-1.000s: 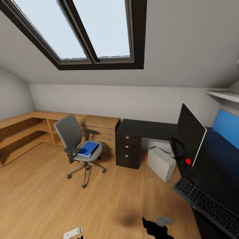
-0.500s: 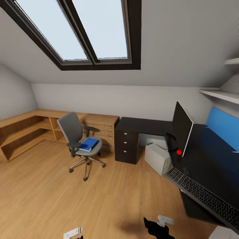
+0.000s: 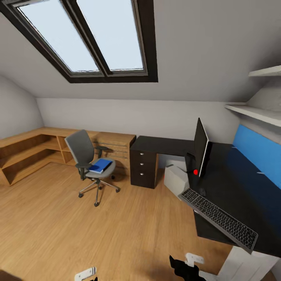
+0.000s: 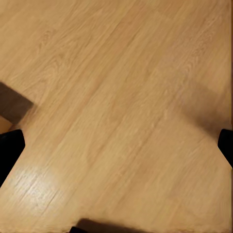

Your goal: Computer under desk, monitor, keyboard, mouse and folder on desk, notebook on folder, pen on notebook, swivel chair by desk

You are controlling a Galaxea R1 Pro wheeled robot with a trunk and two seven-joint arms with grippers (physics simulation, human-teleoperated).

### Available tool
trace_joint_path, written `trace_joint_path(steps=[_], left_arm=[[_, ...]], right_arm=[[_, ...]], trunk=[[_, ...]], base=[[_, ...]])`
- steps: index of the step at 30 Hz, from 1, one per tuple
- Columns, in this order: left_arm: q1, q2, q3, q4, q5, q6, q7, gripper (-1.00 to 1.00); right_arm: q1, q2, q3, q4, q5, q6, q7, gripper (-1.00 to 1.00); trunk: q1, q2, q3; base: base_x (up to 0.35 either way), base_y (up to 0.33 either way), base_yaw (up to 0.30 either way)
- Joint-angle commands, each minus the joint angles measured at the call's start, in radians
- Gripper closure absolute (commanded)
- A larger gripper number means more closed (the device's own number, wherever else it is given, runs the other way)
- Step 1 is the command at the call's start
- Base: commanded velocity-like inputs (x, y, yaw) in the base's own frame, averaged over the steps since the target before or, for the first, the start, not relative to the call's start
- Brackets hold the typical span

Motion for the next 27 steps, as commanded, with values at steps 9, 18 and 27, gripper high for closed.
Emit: trace_joint_path(steps=[9,18,27], left_arm=[[-0.001,0.001,0.005,0.001,0.002,-0.004,0.001,-1.0],[-0.001,0.001,0.005,0.001,0.002,-0.004,0.001,-1.0],[-0.001,0.001,0.005,0.001,0.002,-0.003,0.0,-1.0]], right_arm=[[-0.001,0.0,-0.004,0.003,-0.009,-0.003,0.009,-1.0],[-0.001,0.0,-0.004,0.002,-0.009,-0.003,0.009,-1.0],[-0.001,0.0,-0.004,0.002,-0.01,-0.003,0.009,-1.0]], trunk=[[0.0,-0.002,-0.002],[0.0,-0.002,-0.002],[0.0,-0.002,-0.002]], base=[[-0.248,-0.241,-0.074],[-0.246,-0.241,-0.207],[-0.216,-0.231,-0.043]])
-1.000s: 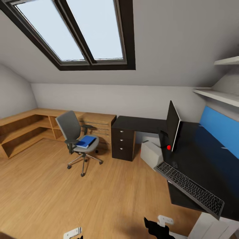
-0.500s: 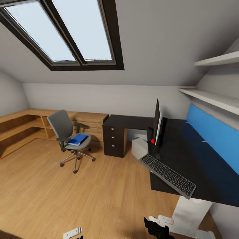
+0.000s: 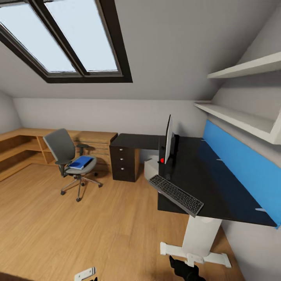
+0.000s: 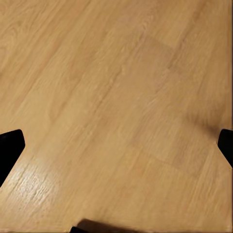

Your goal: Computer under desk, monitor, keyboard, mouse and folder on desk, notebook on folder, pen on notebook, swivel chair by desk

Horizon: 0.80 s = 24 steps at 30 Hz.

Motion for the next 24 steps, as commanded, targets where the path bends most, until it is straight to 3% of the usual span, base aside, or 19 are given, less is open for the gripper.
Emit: trace_joint_path(steps=[1,8,24], left_arm=[[-0.001,-0.001,0.005,0.001,0.002,-0.004,0.0,-1.0],[-0.001,-0.003,0.005,0.001,0.002,-0.006,-0.001,-1.0],[-0.001,-0.005,0.005,0.001,0.002,-0.004,-0.001,-1.0]], right_arm=[[-0.001,0.0,-0.004,0.002,-0.01,-0.003,0.009,-1.0],[-0.001,-0.001,-0.004,0.001,-0.01,-0.003,0.009,-1.0],[-0.001,-0.003,-0.004,0.001,-0.01,-0.004,0.009,-1.0]], trunk=[[0.0,-0.002,-0.002],[0.0,-0.002,-0.002],[-0.061,0.11,0.048]], base=[[-0.099,-0.105,-0.007],[-0.045,-0.048,-0.003],[-0.001,-0.001,-0.041]])
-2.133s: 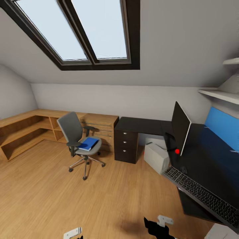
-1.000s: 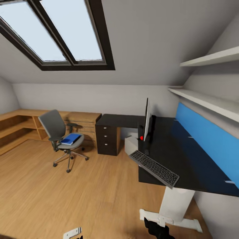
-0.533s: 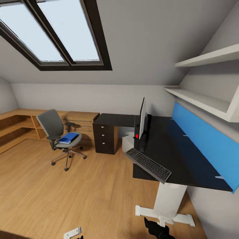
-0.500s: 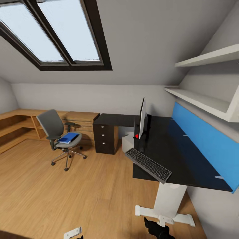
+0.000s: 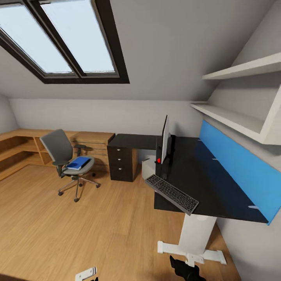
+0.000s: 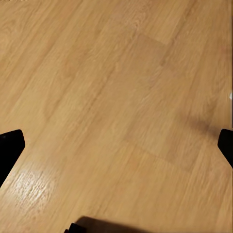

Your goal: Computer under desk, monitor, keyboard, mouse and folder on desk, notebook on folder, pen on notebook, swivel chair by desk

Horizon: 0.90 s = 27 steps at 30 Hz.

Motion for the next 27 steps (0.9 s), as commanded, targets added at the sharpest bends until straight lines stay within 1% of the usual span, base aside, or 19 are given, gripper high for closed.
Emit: trace_joint_path(steps=[1,2,7,18,27], left_arm=[[-0.001,0.0,0.004,0.001,0.002,-0.003,0.001,-1.0],[-0.001,0.0,0.004,0.001,0.002,-0.003,0.001,-1.0],[-0.001,0.0,0.004,0.001,0.002,-0.004,0.002,-1.0],[-0.001,0.004,0.004,0.001,0.002,-0.005,0.001,-1.0],[-0.001,0.004,0.004,0.001,0.002,-0.004,0.0,-1.0]], right_arm=[[-0.001,0.0,-0.005,0.002,-0.009,-0.004,0.009,-1.0],[-0.001,0.0,-0.005,0.002,-0.01,-0.005,0.009,-1.0],[-0.001,0.0,-0.005,0.002,-0.009,-0.027,0.009,-1.0],[-0.001,0.0,-0.005,0.002,-0.009,-0.044,0.008,-1.0],[-0.001,-0.004,-0.005,0.002,-0.009,-0.044,0.008,-1.0]], trunk=[[-0.003,0.005,0.001],[-0.007,0.012,0.004],[-0.007,0.012,0.004],[-0.007,0.012,0.004],[-0.007,0.012,0.004]], base=[[0.0,0.0,-0.188],[0.0,0.0,-0.2],[0.0,0.0,-0.115],[0.0,-0.009,-0.02],[0.0,-0.233,-0.001]])
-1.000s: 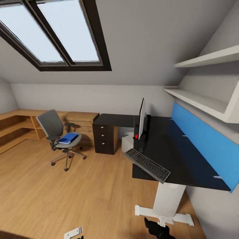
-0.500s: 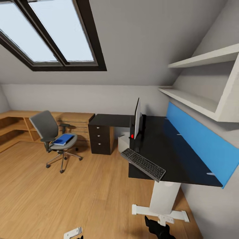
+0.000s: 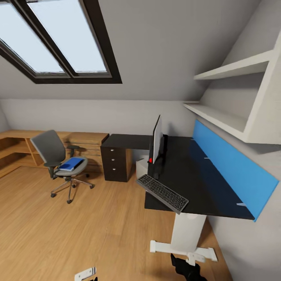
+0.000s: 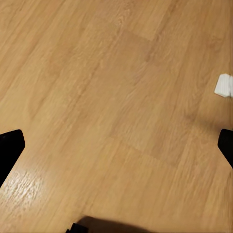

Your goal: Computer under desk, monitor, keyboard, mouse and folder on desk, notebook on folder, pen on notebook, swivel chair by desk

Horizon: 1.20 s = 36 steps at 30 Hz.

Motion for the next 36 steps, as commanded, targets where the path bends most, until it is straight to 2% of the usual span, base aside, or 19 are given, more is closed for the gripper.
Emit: trace_joint_path(steps=[1,4,9,13,14,15,20,21,26,30,36], left_arm=[[-0.001,0.0,0.005,0.001,0.002,-0.004,0.001,-1.0],[-0.001,0.0,0.005,0.001,0.002,-0.002,0.002,-1.0],[-0.001,0.0,0.005,0.001,0.002,-0.002,0.003,-1.0],[-0.001,0.001,0.005,0.001,0.002,-0.002,0.007,-1.0],[-0.001,0.001,0.005,0.001,0.003,-0.003,0.008,-1.0],[-0.001,0.001,0.006,0.001,0.003,-0.003,0.009,-1.0],[-0.001,0.002,0.006,0.001,0.003,-0.003,0.011,-1.0],[-0.001,0.002,0.006,0.001,0.003,-0.003,0.011,-1.0],[-0.001,0.002,0.006,0.001,0.003,-0.003,0.011,-1.0],[-0.001,0.003,0.006,0.001,0.004,-0.003,0.009,-1.0],[-0.001,0.002,0.006,0.001,0.003,-0.003,0.007,-1.0]], right_arm=[[-0.001,0.0,-0.004,0.002,-0.01,-0.003,0.009,-1.0],[-0.001,-0.015,-0.009,0.002,-0.015,0.008,-0.011,-1.0],[-0.001,-0.026,-0.012,-0.001,-0.022,0.042,-0.047,-1.0],[-0.001,-0.036,-0.012,-0.014,-0.022,0.099,-0.074,-1.0],[-0.001,-0.046,-0.011,-0.033,-0.021,0.137,-0.083,-1.0],[-0.001,-0.063,-0.011,-0.079,-0.019,0.194,-0.089,-1.0],[-0.001,-0.114,-0.011,-0.237,-0.018,0.383,-0.101,-1.0],[-0.001,-0.133,-0.011,-0.309,-0.018,0.466,-0.11,-1.0],[-0.002,-0.171,-0.011,-0.5,-0.017,0.649,-0.15,-1.0],[-0.002,-0.188,-0.011,-0.631,-0.017,0.744,-0.194,-1.0],[-0.003,-0.198,-0.011,-0.777,-0.008,0.807,-0.248,-1.0]], trunk=[[0.001,-0.002,-0.002],[0.001,-0.002,-0.002],[0.001,-0.002,-0.002],[0.001,-0.002,-0.002],[0.001,-0.002,-0.002],[0.001,-0.002,-0.002],[0.001,-0.002,-0.002],[0.001,-0.002,-0.002],[0.001,-0.002,-0.002],[0.001,-0.002,-0.002],[0.001,-0.002,-0.002]], base=[[0.0,-0.206,0.0],[0.0,-0.036,0.0],[0.0,-0.015,0.0],[0.0,-0.005,0.0],[0.0,-0.002,0.0],[0.0,-0.002,0.0],[0.0,0.0,0.0],[0.0,0.0,0.0],[0.0,0.0,0.0],[0.0,0.0,0.0],[0.0,0.0,0.0]])
